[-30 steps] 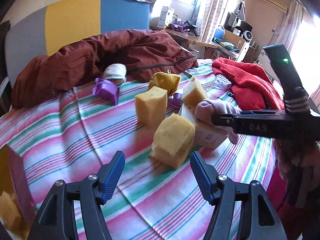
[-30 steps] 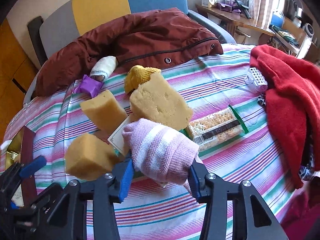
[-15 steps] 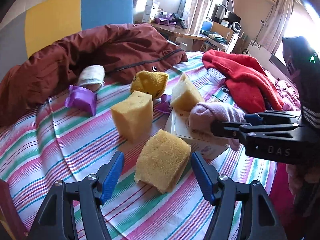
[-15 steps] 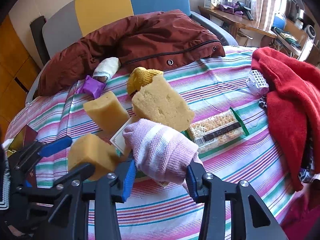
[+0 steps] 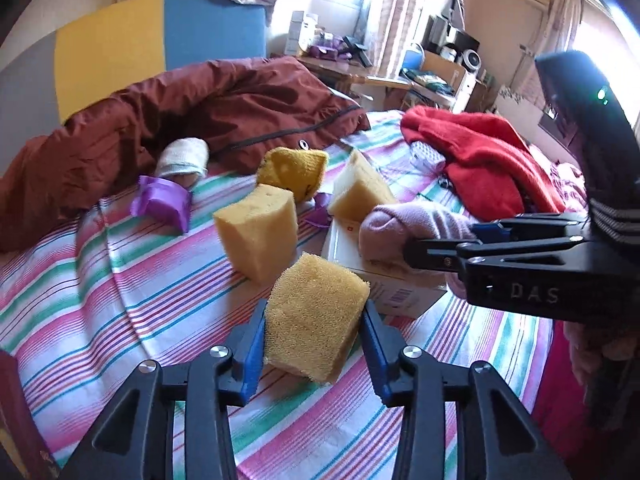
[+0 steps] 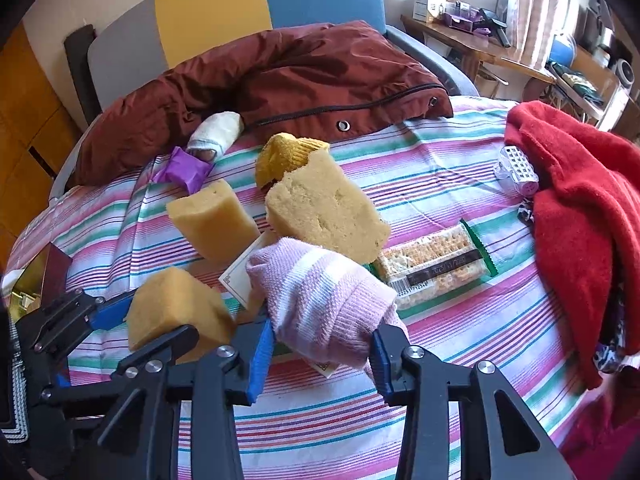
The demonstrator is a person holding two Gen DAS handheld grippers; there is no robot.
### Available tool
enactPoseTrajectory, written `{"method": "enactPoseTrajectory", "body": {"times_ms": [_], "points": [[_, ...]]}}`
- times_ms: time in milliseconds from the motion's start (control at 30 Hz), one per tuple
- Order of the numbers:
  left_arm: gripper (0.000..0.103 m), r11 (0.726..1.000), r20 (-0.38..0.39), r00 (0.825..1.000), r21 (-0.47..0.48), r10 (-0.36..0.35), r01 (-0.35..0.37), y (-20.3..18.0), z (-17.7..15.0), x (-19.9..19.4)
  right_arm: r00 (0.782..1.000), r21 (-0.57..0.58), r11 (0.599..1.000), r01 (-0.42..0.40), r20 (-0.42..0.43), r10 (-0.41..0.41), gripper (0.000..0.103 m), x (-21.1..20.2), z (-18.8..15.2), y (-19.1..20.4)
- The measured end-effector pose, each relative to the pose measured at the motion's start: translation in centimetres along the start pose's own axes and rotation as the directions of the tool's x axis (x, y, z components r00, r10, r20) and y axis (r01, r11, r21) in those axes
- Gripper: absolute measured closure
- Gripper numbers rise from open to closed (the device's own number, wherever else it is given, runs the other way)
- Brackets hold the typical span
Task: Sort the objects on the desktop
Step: 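Grasp a yellow sponge with the left tool while the right tool grasps the pink sock, then carry the sponge and sock over the gold tray with both tools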
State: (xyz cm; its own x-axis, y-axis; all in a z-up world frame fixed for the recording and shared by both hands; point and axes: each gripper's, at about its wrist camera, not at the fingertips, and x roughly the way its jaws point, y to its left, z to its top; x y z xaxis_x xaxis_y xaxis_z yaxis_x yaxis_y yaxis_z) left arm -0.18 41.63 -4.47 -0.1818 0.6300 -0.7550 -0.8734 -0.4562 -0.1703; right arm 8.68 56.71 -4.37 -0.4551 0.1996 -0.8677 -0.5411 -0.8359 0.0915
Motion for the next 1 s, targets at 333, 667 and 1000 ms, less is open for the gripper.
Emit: {"method": "enactPoseTrajectory", "body": {"times_ms": [333, 667, 1000], "points": [[0.060, 0.994, 0.063, 0.993, -0.054, 0.098, -0.095, 1.0, -1.4, -5.1, 0.993, -0.096, 0.993, -0.070, 0.089, 0.079, 0.066, -2.0, -0.2, 2.2], [0.060, 0.963, 0.107, 0.964, -0.143, 0.245, -0.229, 3.3, -4.3, -11.2, 0.975, -0.186, 0.975, -0.123, 0.160, 0.153, 0.065, -3.9, -0.7, 4.3], [0.060, 0.899, 0.114, 0.913, -0.258, 0.391, -0.352, 7.3, -8.2, -17.1, 0.963, -0.280, 0.942, -0.185, 0.141, 0.231, 0.065, -4.8, -2.1, 7.8]]}}
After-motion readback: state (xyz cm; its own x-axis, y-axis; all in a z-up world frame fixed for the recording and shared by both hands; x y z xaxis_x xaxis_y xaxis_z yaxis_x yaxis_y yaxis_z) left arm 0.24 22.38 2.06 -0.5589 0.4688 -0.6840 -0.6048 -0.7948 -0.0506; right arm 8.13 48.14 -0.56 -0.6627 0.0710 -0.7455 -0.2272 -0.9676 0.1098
